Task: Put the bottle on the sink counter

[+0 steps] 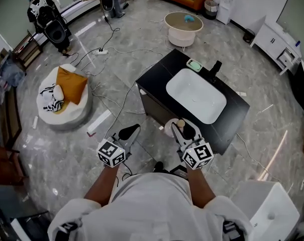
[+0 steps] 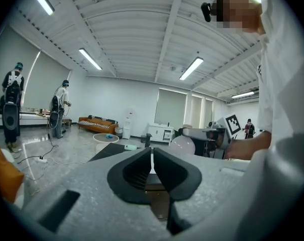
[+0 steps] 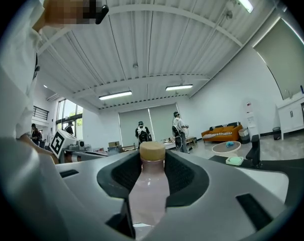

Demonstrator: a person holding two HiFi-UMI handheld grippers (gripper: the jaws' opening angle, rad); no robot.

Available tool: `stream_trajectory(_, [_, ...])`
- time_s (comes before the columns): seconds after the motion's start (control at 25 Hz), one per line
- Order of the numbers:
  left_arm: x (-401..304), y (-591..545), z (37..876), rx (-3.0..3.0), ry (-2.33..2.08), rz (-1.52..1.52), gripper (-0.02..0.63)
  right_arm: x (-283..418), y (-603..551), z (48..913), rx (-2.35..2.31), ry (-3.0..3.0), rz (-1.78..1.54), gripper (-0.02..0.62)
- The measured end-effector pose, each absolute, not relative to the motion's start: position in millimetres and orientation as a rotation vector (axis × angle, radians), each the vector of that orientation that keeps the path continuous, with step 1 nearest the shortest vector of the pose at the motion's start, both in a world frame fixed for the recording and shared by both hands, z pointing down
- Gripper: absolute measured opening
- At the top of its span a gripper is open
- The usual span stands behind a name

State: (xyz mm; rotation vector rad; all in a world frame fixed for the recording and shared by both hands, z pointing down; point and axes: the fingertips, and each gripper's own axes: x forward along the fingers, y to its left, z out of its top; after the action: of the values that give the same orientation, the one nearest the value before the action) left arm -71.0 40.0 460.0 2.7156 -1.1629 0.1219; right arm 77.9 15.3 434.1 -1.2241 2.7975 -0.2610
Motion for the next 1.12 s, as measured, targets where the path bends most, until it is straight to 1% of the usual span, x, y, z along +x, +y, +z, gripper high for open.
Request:
stream_trajectory(0.24, [-72, -1, 449, 2.709, -1.275, 0.127, 0.029, 89, -22, 433, -1.219, 2.814, -0.196, 0.144])
stream_trajectory(0.68, [-74, -38, 462, 2.665, -1.251, 0.078, 0.029, 94, -46, 439, -1.206, 2.795, -0.265, 0.144])
stream_trajectory(0.96, [-85, -82, 470, 2.666, -1.218, 0.04, 0.029, 81, -87, 448, -1.239, 2.805, -0.293, 0.144])
stream_trajectory(1.12, [-105, -117, 469, 2.656, -1.212, 0.007, 0.029, 59, -118, 447, -1.24, 2.813, -0.33, 0.144])
